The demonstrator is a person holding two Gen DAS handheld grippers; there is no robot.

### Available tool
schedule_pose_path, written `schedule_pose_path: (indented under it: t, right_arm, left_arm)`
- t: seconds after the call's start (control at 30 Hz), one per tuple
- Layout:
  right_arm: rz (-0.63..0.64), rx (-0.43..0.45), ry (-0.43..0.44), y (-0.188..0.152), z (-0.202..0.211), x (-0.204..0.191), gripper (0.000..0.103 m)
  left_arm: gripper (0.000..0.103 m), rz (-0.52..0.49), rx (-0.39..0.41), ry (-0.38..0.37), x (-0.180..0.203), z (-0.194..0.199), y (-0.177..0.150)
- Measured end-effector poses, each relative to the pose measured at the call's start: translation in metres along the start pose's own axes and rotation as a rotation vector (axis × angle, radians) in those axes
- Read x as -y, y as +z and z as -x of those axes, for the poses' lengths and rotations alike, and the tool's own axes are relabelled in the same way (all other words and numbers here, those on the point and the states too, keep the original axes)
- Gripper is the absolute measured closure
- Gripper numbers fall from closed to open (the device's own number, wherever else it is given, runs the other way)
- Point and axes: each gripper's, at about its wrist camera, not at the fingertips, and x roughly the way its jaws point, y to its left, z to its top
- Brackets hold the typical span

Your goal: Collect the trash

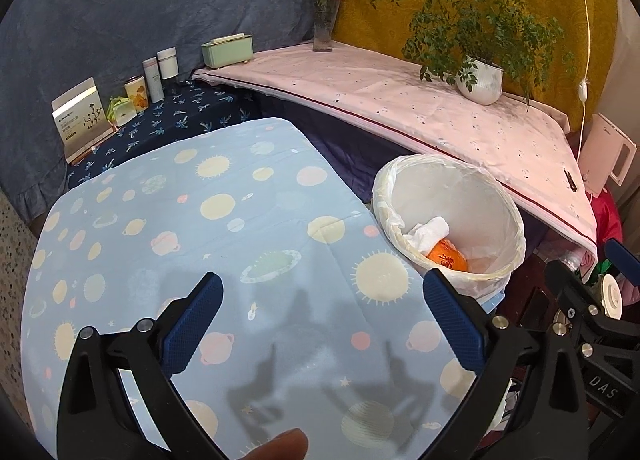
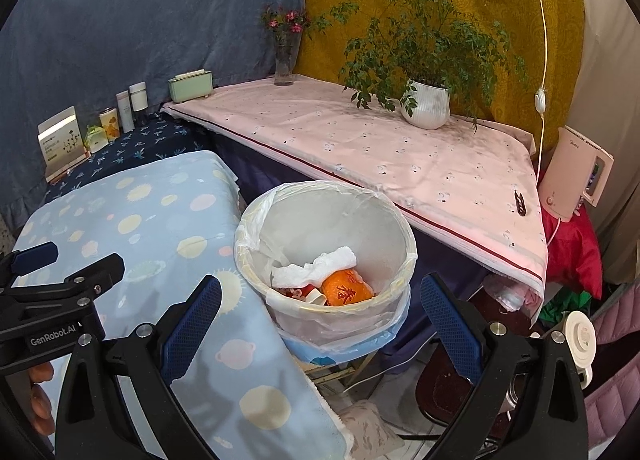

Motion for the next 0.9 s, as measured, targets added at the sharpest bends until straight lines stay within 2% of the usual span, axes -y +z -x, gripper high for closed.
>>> schedule_pose_path:
  t: [0.4,0.9]
  right_arm:
    - [0.023,0.006,-0.002,0.0,-0.002,0.0,0.007]
    - [0.001,-0.035,-0.017,0.006,-0.042,0.021,0.007]
  left_arm:
    - [0.007,-0.014,-0.002,-0.005,0.012,-0.005,0.002]
    - [0.007,-0.055,-0.038,0.025,0.036,-0.05,0.021]
